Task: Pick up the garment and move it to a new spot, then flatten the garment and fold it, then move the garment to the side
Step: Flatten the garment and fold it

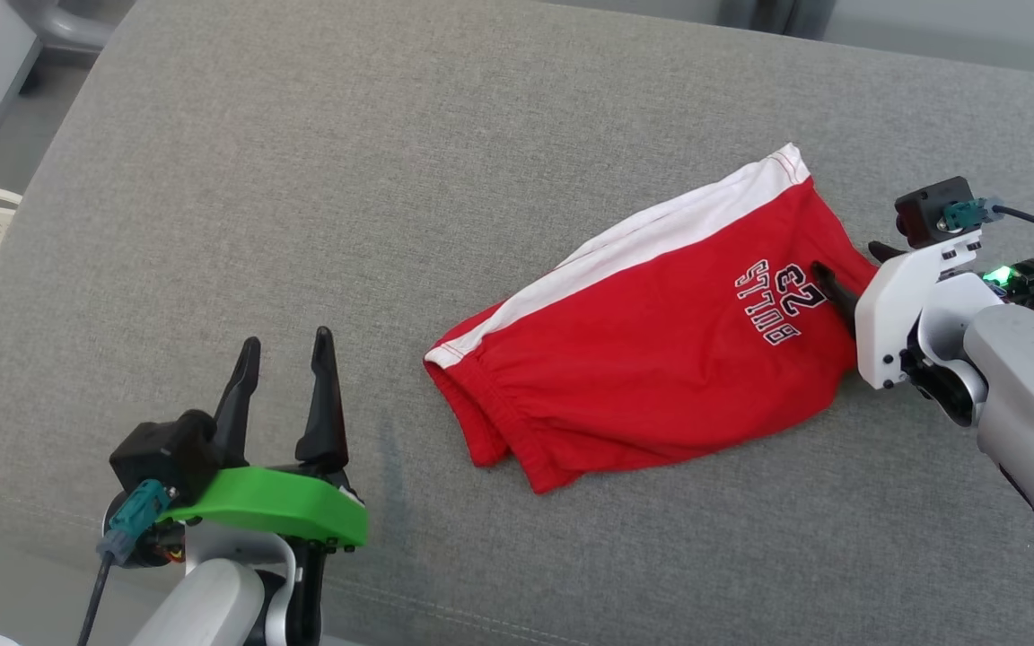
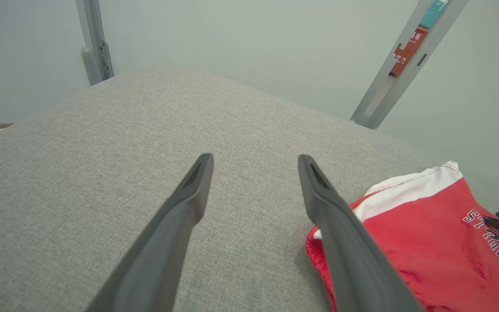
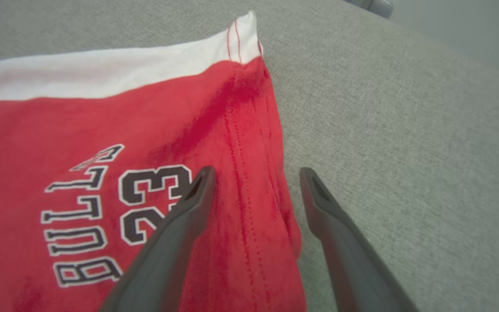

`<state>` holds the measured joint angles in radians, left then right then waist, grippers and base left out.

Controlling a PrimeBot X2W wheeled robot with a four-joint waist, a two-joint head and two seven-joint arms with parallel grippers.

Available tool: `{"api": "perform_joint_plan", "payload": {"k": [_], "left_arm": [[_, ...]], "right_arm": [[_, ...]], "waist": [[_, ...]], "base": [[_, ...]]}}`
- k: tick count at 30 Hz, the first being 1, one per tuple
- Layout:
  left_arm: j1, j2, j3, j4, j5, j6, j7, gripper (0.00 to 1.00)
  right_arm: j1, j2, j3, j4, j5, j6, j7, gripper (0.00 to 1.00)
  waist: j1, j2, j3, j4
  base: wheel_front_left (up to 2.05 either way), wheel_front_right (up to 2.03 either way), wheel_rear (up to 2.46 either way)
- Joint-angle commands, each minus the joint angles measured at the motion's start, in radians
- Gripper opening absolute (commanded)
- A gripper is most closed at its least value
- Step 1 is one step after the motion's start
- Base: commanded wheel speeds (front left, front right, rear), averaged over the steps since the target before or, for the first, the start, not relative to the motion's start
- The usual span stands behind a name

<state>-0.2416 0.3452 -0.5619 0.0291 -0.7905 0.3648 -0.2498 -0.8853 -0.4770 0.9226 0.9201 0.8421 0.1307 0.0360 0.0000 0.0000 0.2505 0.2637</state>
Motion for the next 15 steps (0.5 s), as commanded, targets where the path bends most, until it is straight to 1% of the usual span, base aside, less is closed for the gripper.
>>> {"api": "perform_joint_plan", "payload": {"k": [1, 5, 6, 7, 8, 11, 15], "left_arm": [[0.005, 0.011, 0.009, -0.005, 0.009, 0.006, -0.007, 1.0], [0.012, 0.01, 0.022, -0.009, 0.008, 0.01, -0.007, 1.0], [0.013, 0.009, 0.025, -0.01, 0.009, 0.01, -0.008, 1.0], [0.013, 0.008, 0.026, -0.01, 0.009, 0.01, -0.008, 1.0], [0.013, 0.006, 0.028, -0.009, 0.009, 0.009, -0.009, 1.0], [0.016, 0.003, 0.033, -0.005, 0.009, 0.005, -0.011, 1.0], [0.016, 0.0, 0.037, 0.002, 0.016, -0.003, -0.012, 1.0]], "right_arm": [[0.01, -0.002, 0.007, 0.007, 0.013, 0.0, 0.011, 1.0], [0.019, 0.009, 0.024, 0.022, 0.05, 0.0, 0.039, 1.0], [0.019, 0.01, 0.028, 0.024, 0.056, 0.0, 0.041, 0.49], [0.019, 0.012, 0.032, 0.025, 0.061, 0.0, 0.041, 0.38], [0.018, 0.015, 0.038, 0.024, 0.066, 0.0, 0.039, 0.0], [0.017, 0.026, 0.047, 0.023, 0.081, 0.0, 0.023, 0.0], [0.016, 0.044, 0.035, 0.031, 0.104, 0.0, -0.033, 0.0]], "waist": [[0.0, 0.0, 0.005, 0.005], [0.0, 0.0, 0.007, 0.012], [0.0, 0.0, 0.007, 0.014], [0.0, 0.0, 0.006, 0.014], [0.0, 0.0, 0.005, 0.014], [0.0, 0.0, -0.005, 0.008], [0.0, 0.0, -0.026, -0.017]], "base": [[0.0, 0.0, 0.0], [0.0, 0.0, 0.0], [0.0, 0.0, 0.0], [0.0, 0.0, 0.0], [0.0, 0.0, 0.0], [0.0, 0.0, 0.0], [0.0, 0.0, 0.0]]}}
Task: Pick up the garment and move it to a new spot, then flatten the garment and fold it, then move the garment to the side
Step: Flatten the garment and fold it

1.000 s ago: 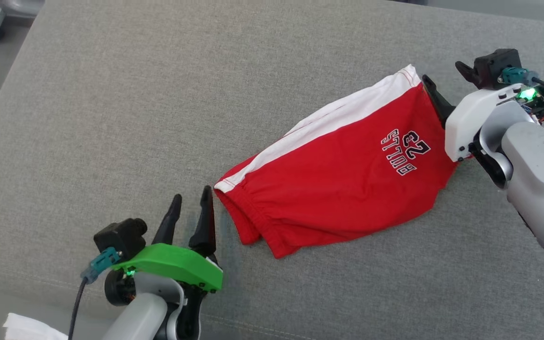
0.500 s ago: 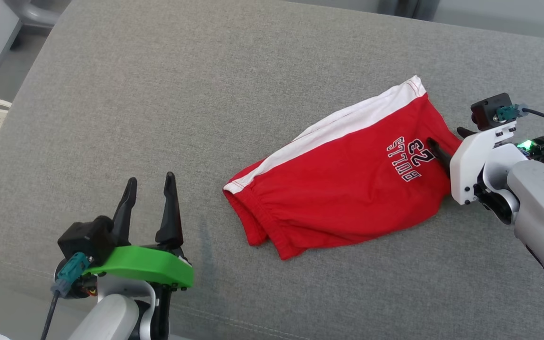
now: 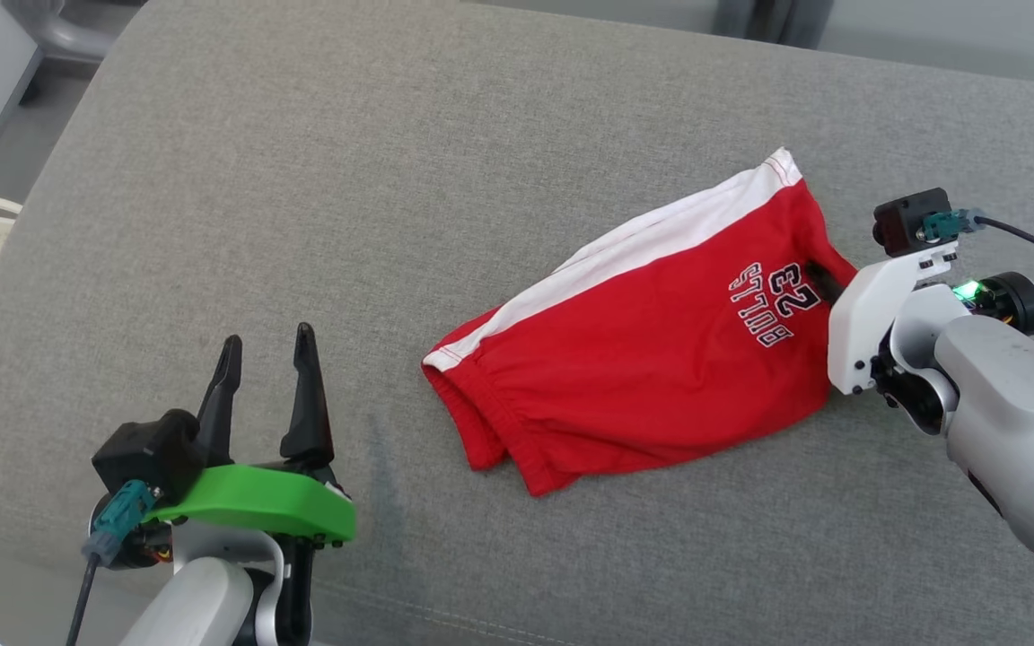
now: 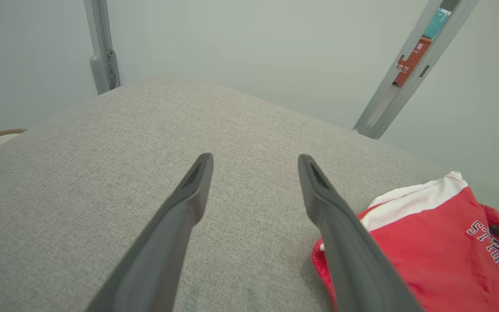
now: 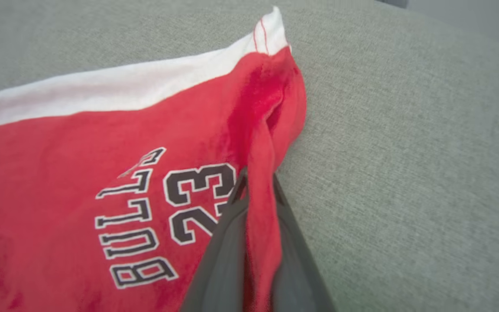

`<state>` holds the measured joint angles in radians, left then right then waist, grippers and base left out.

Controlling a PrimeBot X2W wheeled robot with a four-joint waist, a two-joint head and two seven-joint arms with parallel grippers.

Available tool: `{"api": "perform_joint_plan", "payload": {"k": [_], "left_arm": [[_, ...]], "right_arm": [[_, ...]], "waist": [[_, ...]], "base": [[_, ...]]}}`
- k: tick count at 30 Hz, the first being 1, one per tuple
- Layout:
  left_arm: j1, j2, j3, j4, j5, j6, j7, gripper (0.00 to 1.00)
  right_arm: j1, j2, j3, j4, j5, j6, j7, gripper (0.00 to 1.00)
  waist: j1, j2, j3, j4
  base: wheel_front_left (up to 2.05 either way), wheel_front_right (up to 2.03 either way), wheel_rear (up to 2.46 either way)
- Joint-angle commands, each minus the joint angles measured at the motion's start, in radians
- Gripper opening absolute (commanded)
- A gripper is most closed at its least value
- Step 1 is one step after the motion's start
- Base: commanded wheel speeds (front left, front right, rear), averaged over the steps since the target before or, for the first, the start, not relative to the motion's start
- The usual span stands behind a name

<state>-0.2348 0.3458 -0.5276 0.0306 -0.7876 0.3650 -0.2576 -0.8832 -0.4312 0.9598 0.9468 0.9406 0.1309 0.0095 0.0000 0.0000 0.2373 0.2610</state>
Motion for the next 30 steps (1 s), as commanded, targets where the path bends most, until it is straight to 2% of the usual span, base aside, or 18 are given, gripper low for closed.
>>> {"api": "perform_joint_plan", "payload": {"k": [1, 12, 18, 22, 30], "left_arm": [[0.006, -0.001, 0.004, 0.003, 0.015, -0.004, -0.005, 1.0], [0.019, 0.001, 0.021, 0.028, 0.021, -0.023, -0.008, 1.0], [0.037, 0.008, 0.024, 0.031, 0.026, -0.016, -0.007, 1.0], [0.047, 0.008, 0.026, 0.033, 0.03, -0.009, -0.007, 1.0], [0.06, -0.006, 0.014, 0.047, 0.038, -0.012, -0.007, 1.0]], "right_arm": [[0.014, 0.004, -0.006, 0.009, 0.011, -0.001, -0.026, 0.0], [0.12, 0.065, -0.073, 0.032, 0.056, 0.0, -0.212, 0.0], [0.223, 0.098, -0.164, 0.022, 0.075, -0.001, -0.269, 0.0], [0.276, 0.119, -0.286, -0.014, 0.03, 0.0, -0.274, 0.0], [0.446, 0.209, -0.616, -0.135, -0.206, 0.0, -0.274, 0.0]], "waist": [[0.0, 0.0, -0.02, -0.024], [0.0, 0.0, -0.103, -0.166], [0.0, 0.0, -0.131, -0.238], [0.0, 0.0, -0.138, -0.267], [0.0, 0.0, -0.153, -0.262]], "base": [[0.0, 0.0, 0.0], [0.0, 0.0, 0.0], [0.0, 0.0, 0.0], [0.0, 0.0, 0.0], [0.0, 0.0, 0.0]]}}
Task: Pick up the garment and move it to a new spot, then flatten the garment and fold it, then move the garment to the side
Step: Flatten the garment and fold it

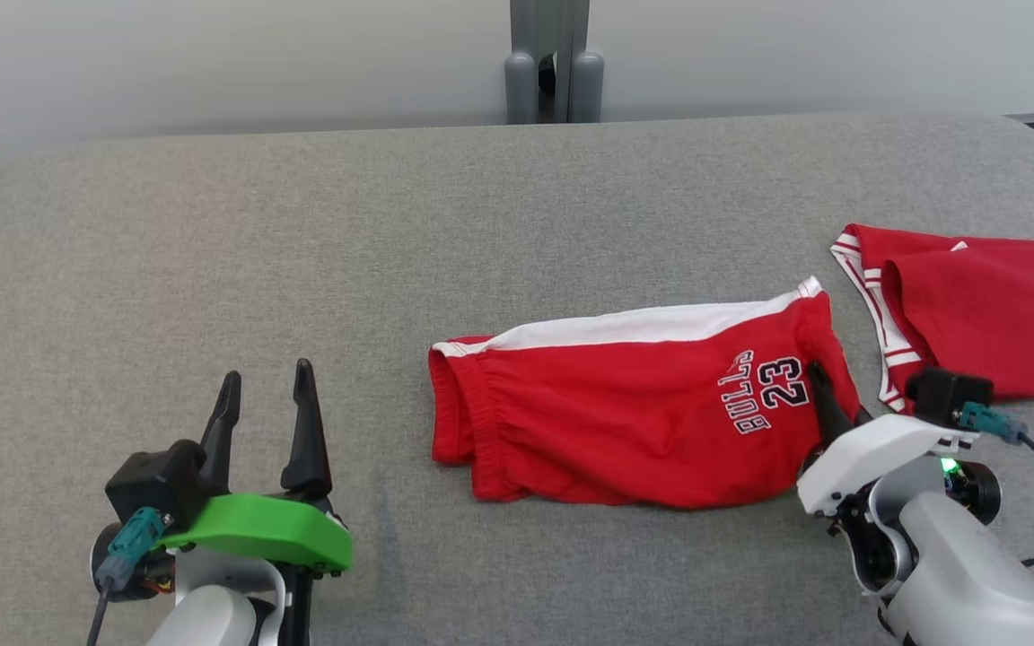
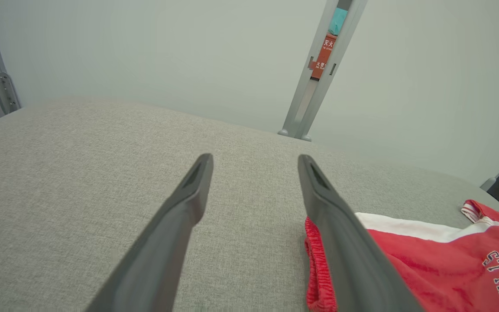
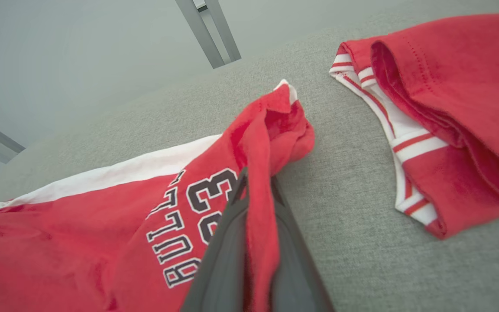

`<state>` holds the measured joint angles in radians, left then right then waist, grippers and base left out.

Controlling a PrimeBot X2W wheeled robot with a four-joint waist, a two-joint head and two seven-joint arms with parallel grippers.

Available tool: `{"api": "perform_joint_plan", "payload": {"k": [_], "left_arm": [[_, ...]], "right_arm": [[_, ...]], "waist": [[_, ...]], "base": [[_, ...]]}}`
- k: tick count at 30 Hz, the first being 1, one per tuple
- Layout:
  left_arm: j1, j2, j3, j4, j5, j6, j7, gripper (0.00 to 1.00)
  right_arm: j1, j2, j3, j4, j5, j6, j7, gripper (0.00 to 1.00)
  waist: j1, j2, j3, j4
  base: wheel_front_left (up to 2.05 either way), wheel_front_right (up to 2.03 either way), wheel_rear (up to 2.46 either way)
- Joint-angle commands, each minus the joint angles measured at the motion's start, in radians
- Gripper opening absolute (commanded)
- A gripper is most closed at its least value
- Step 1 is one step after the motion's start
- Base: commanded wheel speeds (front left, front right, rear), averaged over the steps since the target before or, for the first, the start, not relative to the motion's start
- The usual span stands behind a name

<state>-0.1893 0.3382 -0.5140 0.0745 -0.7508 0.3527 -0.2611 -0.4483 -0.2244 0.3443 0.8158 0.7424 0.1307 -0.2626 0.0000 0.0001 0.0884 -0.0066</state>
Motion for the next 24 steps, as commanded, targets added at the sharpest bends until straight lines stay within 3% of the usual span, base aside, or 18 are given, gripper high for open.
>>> {"api": "perform_joint_plan", "payload": {"k": [1, 6, 11, 18, 24], "left_arm": [[0.016, 0.0, 0.0, 0.007, 0.0, 0.0, -0.004, 1.0], [0.025, -0.007, 0.001, 0.015, -0.003, -0.006, -0.004, 1.0], [0.032, -0.011, 0.001, 0.018, -0.004, -0.009, -0.004, 1.0], [0.029, -0.02, -0.001, 0.021, -0.003, -0.016, -0.004, 1.0], [0.02, -0.028, -0.011, 0.029, -0.001, -0.024, -0.003, 1.0]], "right_arm": [[0.034, 0.018, -0.033, -0.018, -0.038, 0.0, -0.002, 0.0], [0.094, 0.079, -0.116, -0.083, -0.158, 0.0, -0.003, 0.0], [0.096, 0.122, -0.123, -0.167, -0.23, 0.0, 0.024, 0.0], [0.071, 0.168, -0.053, -0.296, -0.268, 0.0, 0.119, 0.0], [0.056, 0.173, 0.055, -0.3, -0.226, 0.0, 0.176, 0.0]], "waist": [[0.0, -0.0001, -0.008, 0.011], [0.0, -0.0001, -0.023, 0.044], [0.0, -0.0001, -0.033, 0.077], [0.0, -0.0001, -0.035, 0.139], [0.0, -0.0001, -0.036, 0.19]], "base": [[0.0, 0.0, 0.0], [0.0, 0.0, 0.0], [0.0, 0.0, 0.0], [0.0, 0.0, 0.0], [0.0, 0.0, 0.0]]}}
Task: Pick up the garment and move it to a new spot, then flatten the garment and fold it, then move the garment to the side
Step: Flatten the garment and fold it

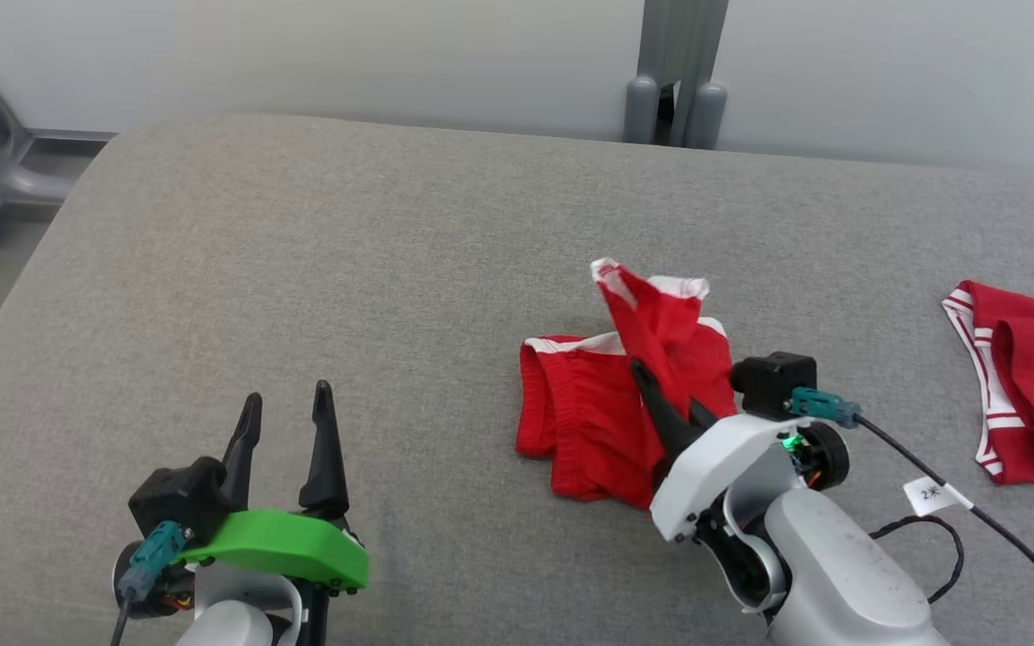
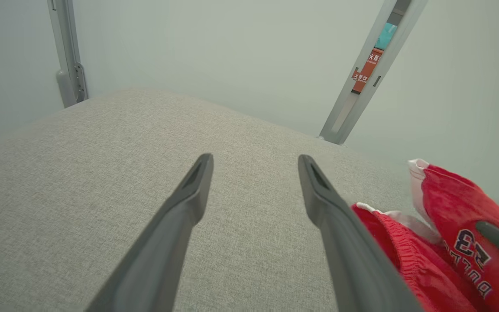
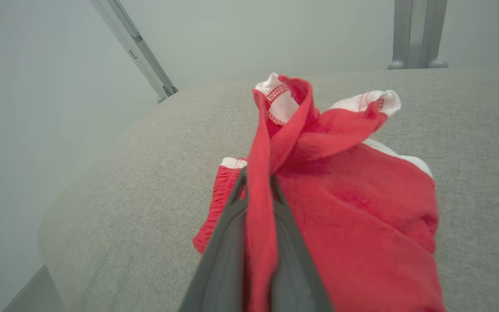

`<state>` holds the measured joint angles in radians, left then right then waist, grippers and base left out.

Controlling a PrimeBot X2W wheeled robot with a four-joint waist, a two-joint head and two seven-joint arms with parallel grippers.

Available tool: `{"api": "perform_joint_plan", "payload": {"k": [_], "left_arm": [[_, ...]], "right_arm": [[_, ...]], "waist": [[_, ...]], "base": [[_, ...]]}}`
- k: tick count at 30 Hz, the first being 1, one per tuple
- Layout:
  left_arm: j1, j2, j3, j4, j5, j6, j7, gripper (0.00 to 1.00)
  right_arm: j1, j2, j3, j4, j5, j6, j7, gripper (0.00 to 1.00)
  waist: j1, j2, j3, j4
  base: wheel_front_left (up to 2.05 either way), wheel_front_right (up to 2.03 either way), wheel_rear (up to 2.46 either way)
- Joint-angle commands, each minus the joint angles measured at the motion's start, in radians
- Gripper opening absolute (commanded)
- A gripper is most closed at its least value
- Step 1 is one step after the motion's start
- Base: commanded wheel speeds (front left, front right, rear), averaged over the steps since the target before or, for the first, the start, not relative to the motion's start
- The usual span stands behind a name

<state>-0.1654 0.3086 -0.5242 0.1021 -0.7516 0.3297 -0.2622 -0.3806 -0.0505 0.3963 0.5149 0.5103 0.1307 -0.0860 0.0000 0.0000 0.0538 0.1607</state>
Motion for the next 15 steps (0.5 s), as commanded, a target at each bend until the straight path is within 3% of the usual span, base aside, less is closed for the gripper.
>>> {"api": "perform_joint_plan", "payload": {"k": [1, 10, 12, 13, 15], "left_arm": [[-0.004, 0.0, 0.0, 0.003, 0.0, -0.002, -0.002, 1.0], [0.01, -0.009, 0.002, 0.013, 0.003, -0.01, -0.003, 1.0], [0.014, -0.011, 0.004, 0.014, 0.004, -0.01, -0.002, 1.0], [0.016, -0.012, 0.004, 0.015, 0.005, -0.01, -0.003, 1.0], [0.018, -0.014, 0.0, 0.017, 0.006, -0.013, -0.003, 1.0]], "right_arm": [[-0.013, -0.001, 0.02, 0.005, 0.013, 0.0, 0.005, 0.0], [-0.024, -0.001, 0.119, 0.071, 0.004, 0.0, 0.011, 0.0], [-0.028, -0.001, 0.135, 0.075, -0.004, 0.0, 0.008, 0.47], [-0.028, -0.001, 0.145, 0.076, -0.01, 0.0, 0.006, 1.0], [-0.025, -0.001, 0.168, 0.071, -0.018, 0.0, 0.006, 1.0]], "waist": [[0.0, 0.0, -0.001, 0.029], [0.0, 0.0, -0.003, 0.06], [0.0, 0.0, -0.004, 0.059], [0.0, 0.0, -0.004, 0.058], [0.0, 0.0, -0.005, 0.053]], "base": [[0.0, 0.0, 0.0], [0.0, 0.0, 0.0], [0.0, 0.0, 0.0], [0.0, 0.0, 0.0], [0.0, 0.0, 0.0]]}}
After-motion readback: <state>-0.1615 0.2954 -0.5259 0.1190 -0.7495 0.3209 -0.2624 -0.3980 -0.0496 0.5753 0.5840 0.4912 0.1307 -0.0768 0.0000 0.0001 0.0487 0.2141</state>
